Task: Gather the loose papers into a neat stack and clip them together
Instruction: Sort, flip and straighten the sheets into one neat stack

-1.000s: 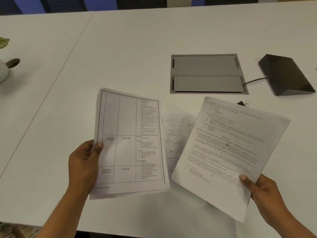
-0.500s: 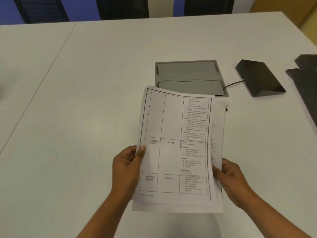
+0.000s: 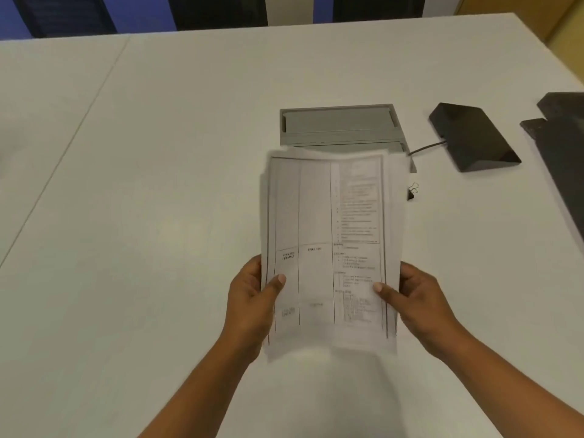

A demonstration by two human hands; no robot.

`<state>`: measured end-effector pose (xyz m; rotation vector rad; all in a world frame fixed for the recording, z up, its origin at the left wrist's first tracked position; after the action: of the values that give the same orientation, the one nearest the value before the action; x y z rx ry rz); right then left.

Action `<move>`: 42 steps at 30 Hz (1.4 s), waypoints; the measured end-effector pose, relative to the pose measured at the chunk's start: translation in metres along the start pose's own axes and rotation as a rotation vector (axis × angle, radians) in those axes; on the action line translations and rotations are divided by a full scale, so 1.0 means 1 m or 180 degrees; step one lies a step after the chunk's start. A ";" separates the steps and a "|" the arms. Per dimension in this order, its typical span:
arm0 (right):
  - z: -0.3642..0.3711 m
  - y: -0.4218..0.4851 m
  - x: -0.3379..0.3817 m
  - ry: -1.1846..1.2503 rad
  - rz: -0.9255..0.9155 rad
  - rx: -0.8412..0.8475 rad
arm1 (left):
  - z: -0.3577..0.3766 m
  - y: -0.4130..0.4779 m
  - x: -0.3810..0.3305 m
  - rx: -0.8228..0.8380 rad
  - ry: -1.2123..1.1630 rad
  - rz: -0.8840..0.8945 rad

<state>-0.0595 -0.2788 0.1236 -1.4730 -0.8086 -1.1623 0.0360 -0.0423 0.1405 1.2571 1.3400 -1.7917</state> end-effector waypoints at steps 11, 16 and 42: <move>0.011 0.021 0.012 -0.0455 -0.0357 -0.0095 | 0.005 0.018 -0.003 0.0033 0.0563 0.0773; 0.012 0.020 -0.005 -0.0571 -0.0112 0.0101 | 0.007 0.022 0.008 0.0166 0.0676 0.0605; -0.032 0.024 -0.106 -0.3257 0.2152 -0.1100 | -0.130 -0.036 0.052 -0.0830 0.0269 -0.0337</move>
<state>-0.0767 -0.3053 0.0144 -2.4190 -0.6550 0.0371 0.0297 0.0968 0.1002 1.1486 1.6553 -1.5841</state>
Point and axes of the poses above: each hand's wrist, its own y-axis towards the middle knuckle, its own z-axis out of the palm, x = y × z, the point moved 5 cm from there along y, towards the middle knuckle, and after that the axes turned 8 degrees about x, right-handed, at the moved point
